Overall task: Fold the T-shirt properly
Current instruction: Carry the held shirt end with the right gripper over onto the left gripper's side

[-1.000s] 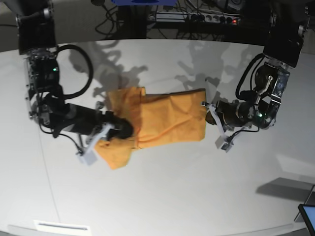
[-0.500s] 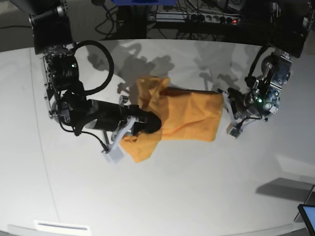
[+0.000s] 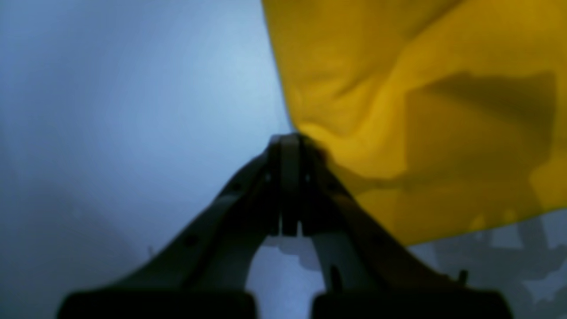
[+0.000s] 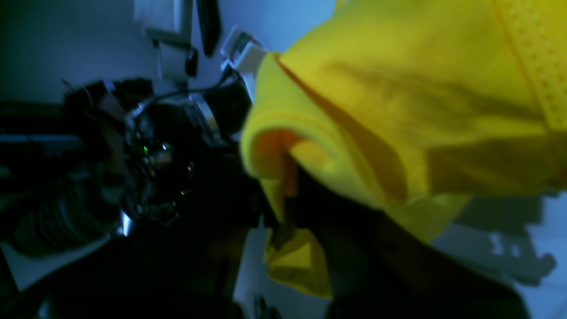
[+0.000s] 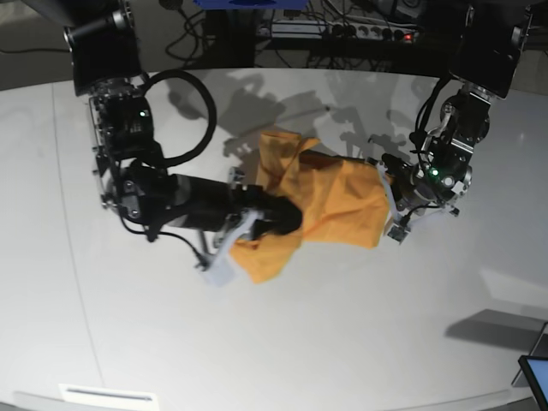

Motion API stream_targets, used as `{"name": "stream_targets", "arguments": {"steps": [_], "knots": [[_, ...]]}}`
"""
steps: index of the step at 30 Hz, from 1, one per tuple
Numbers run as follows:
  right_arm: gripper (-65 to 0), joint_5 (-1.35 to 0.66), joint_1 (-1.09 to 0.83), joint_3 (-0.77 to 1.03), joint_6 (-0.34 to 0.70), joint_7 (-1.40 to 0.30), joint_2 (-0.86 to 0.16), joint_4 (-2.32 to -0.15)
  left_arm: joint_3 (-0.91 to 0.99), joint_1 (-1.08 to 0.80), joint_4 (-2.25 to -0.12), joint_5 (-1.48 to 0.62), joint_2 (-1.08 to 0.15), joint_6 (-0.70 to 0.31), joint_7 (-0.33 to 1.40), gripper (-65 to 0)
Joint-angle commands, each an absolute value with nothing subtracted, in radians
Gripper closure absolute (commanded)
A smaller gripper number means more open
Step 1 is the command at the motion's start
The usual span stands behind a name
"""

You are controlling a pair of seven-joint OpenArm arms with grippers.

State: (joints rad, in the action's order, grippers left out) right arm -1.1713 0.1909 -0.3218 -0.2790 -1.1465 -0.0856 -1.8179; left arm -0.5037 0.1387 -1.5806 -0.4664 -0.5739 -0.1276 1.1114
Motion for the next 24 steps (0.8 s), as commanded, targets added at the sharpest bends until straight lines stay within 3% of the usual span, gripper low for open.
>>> {"name": "stream_targets", "arguments": {"steps": [1, 10, 18, 24], "knots": [[-0.3, -1.202, 0.213, -0.332, -0.274, -1.135, -0.077, -1.836, -0.507, 0.14, -1.587, -0.495, -0.573, -0.137, 1.121, 0.0], [-0.3, -1.201, 0.232, -0.38, -0.278, -1.127, -0.033, -1.794, -0.507, 0.136, -1.593, -0.495, -0.573, -0.137, 1.121, 0.0], [-0.3, -1.196, 0.259, -0.536, -0.305, -0.983, -0.041, -1.73, -0.509, 0.125, -1.709, -0.496, -0.572, -0.137, 1.19, 0.0], [-0.3, -1.066, 0.259, -0.585, -0.305, -0.966, -0.036, -1.724, -0.501, 0.125, -1.748, -0.492, -0.584, -0.137, 1.199, 0.0]]}}
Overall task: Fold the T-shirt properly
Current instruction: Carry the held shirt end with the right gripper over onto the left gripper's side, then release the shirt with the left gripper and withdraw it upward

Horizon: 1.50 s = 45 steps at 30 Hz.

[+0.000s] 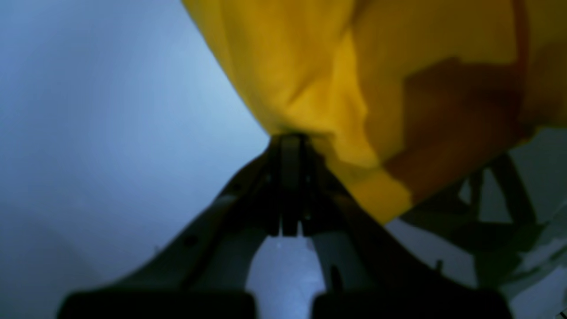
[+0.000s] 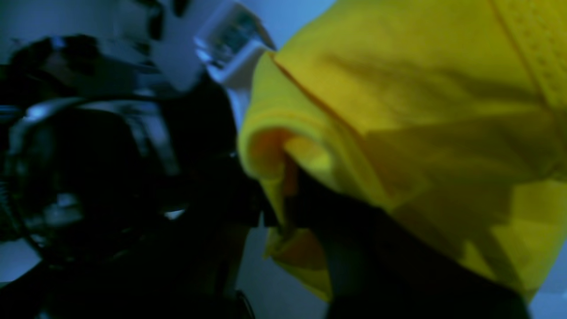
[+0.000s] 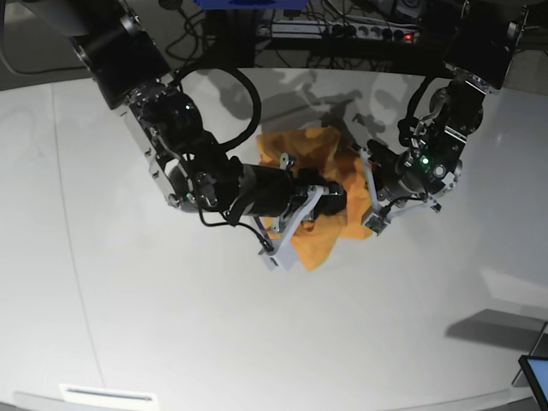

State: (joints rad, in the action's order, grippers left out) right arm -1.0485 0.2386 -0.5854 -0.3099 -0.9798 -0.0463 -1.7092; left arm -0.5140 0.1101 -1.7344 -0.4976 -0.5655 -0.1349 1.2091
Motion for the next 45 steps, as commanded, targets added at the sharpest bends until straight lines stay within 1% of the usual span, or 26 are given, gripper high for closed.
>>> {"name": "stream_targets", "arguments": {"steps": [1, 6, 10, 15, 20, 22, 26, 31, 33, 40, 42, 45], "knots": [[-0.3, -1.064, 0.257, -0.585, -0.305, -0.966, -0.036, -1.722, -0.484, 0.117, -1.748, -0.495, -0.59, -0.137, 1.199, 0.0], [-0.3, -1.063, 0.257, -0.585, -0.305, -0.966, -0.035, -1.721, -0.417, 0.099, -1.759, -0.495, -0.595, -0.139, 1.199, 0.0], [-0.3, -1.063, 0.257, -0.585, -0.305, -0.964, -0.035, -1.721, -0.364, 0.082, -1.808, -0.496, -0.599, -0.139, 1.201, 0.0], [-0.3, -1.063, 0.257, -0.585, -0.305, -0.964, -0.035, -1.721, -0.283, 0.047, -1.845, -0.492, -0.641, -0.139, 1.205, 0.0], [-0.3, -1.061, 0.257, -0.588, -0.305, -0.964, -0.035, -1.693, -0.081, 0.021, -1.842, -0.489, -0.661, -0.139, 1.27, 0.0], [-0.3, -1.061, 0.262, -0.616, -0.305, -0.963, -0.033, -1.673, 0.007, 0.008, -1.842, -0.486, -0.673, -0.139, 1.29, 0.0], [-0.3, -1.059, 0.263, -0.65, -0.305, -0.941, -0.033, -1.659, 0.101, -0.007, -1.84, -0.486, -0.722, -0.139, 1.303, 0.0], [-0.3, -1.059, 0.285, -0.694, -0.305, -0.903, -0.033, -1.636, 0.151, -0.062, -1.839, -0.47, -0.76, -0.139, 1.302, 0.0], [-0.3, -1.059, 0.291, -0.713, -0.305, -0.901, -0.033, -1.623, 0.147, -0.084, -1.842, -0.414, -0.759, -0.139, 1.302, 0.0], [-0.3, -1.058, 0.298, -0.723, -0.305, -0.9, -0.001, -1.595, 0.143, -0.127, -1.839, -0.136, -0.677, -0.139, 1.297, 0.0], [-0.3, -1.038, 0.298, -0.723, -0.305, -0.901, 0.005, -1.593, 0.143, -0.145, -1.837, -0.102, -0.67, -0.139, 1.297, 0.0], [-0.3, -0.961, 0.298, -0.723, -0.305, -0.912, 0.027, -1.59, 0.143, -0.153, -1.837, -0.113, -0.668, -0.145, 1.297, 0.0]]}}
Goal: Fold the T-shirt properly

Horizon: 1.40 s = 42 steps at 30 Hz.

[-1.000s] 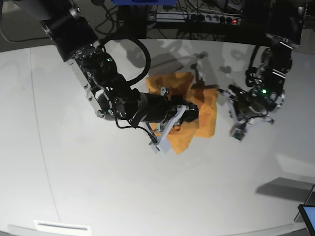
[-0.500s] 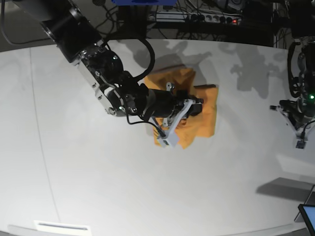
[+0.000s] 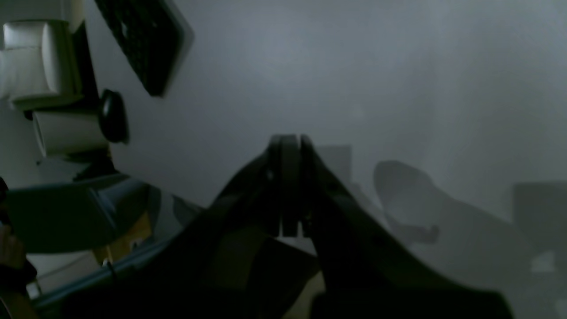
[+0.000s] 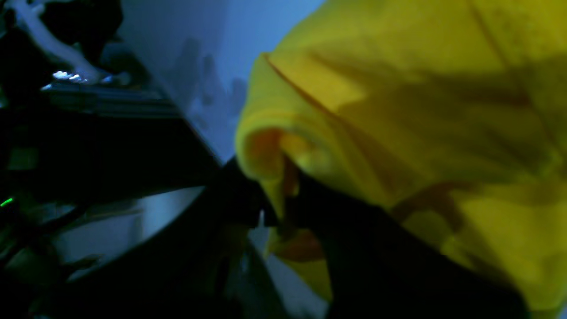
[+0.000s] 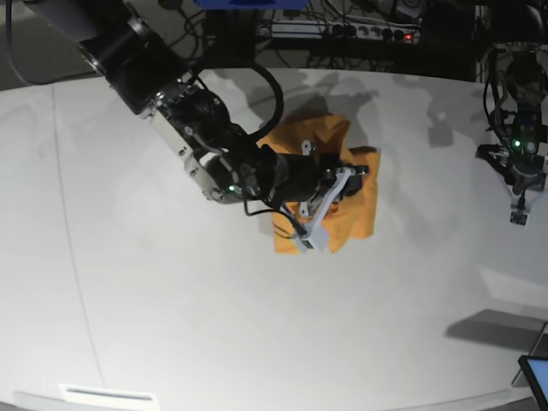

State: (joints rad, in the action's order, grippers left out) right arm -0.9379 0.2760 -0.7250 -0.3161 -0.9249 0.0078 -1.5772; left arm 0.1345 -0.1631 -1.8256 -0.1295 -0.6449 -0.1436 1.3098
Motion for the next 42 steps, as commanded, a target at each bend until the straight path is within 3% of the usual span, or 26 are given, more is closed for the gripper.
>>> {"name": "stream_targets", "arguments": {"steps": [1, 6, 13, 20, 23, 33, 42], "knots": [[-0.3, -0.943, 0.295, -0.723, -0.305, -0.921, 0.035, -1.583, 0.143, -0.156, -1.837, -0.111, -0.668, -0.156, 1.297, 0.0], [-0.3, -0.911, 0.294, -0.723, -0.305, -0.94, 0.065, -1.535, 0.145, -0.168, -1.836, -0.101, -0.668, -0.262, 1.297, 0.0], [-2.0, -0.905, 0.298, -0.723, -0.305, -0.937, 0.065, -1.535, 0.143, -0.183, -1.836, -0.101, -0.67, -0.263, 1.297, 0.0], [-27.9, -0.905, 0.298, -0.771, -0.305, -0.938, 0.058, -1.6, 0.143, -0.183, -1.834, -0.101, -0.67, -0.265, 1.297, 0.0], [-34.1, -0.905, 0.308, -0.803, -0.305, -0.941, 0.056, -1.659, 0.143, -0.182, -1.816, -0.101, -0.667, -0.265, 1.297, 0.0], [-34.1, -0.905, 0.344, -0.808, -0.303, -0.935, 0.025, -1.75, 0.143, -0.185, -1.721, -0.101, -0.667, -0.265, 1.244, 0.0], [-33.8, -0.905, 0.289, -0.601, -0.305, -0.94, -0.076, -1.794, 0.163, -0.266, -1.696, -0.102, -0.674, -0.265, 1.233, 0.0]]}}
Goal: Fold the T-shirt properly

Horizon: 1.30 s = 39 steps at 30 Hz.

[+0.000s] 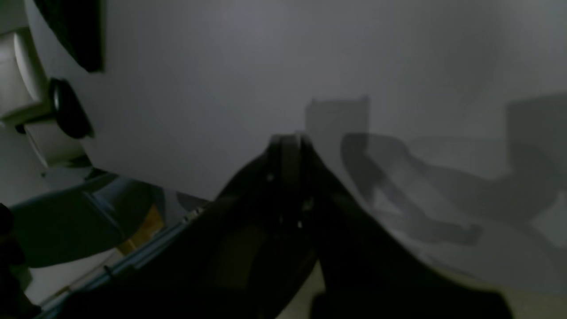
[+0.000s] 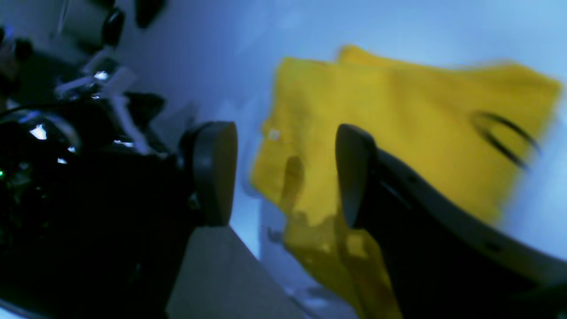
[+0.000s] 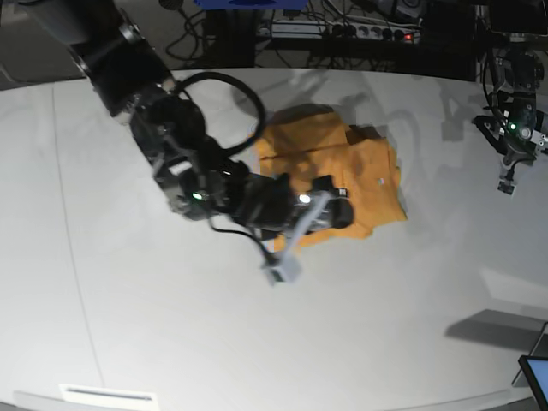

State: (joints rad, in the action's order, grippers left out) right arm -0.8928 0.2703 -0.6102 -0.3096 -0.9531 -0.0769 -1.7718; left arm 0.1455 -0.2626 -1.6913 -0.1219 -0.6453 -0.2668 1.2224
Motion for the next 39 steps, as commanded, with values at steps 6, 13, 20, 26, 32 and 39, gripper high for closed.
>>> {"name": "stream_targets", "arguments": {"steps": [6, 13, 20, 26, 32, 39], "knots": [[-13.2, -0.909, 0.237, -0.484, -0.305, -0.941, -0.22, -1.899, 0.226, -0.351, -1.685, -0.11, -0.661, -0.266, 1.23, 0.0], [-0.1, -0.909, 0.117, -0.409, -0.303, -0.937, -0.271, -1.946, 0.147, -0.545, -1.837, -0.101, -0.67, -0.266, 1.059, 0.0], [0.0, -0.906, 0.062, -0.417, -0.302, -0.937, -0.268, -1.959, 0.148, -0.585, -1.839, -0.101, -0.579, -0.266, 0.977, 0.0], [0.0, -0.909, 0.065, -0.418, -0.302, -0.937, -0.263, -1.962, 0.15, -0.578, -1.847, -0.101, -0.527, -0.266, 0.901, 0.0], [0.0, -0.909, 0.056, -0.455, -0.3, -0.937, -0.266, -1.966, 0.148, -0.588, -1.879, -0.101, -0.501, -0.266, 0.791, 0.0], [0.0, -0.905, 0.035, -0.384, -0.3, -0.935, -0.314, -1.965, 0.15, -0.595, -1.916, -0.102, -0.444, -0.266, 0.628, 0.0]]}}
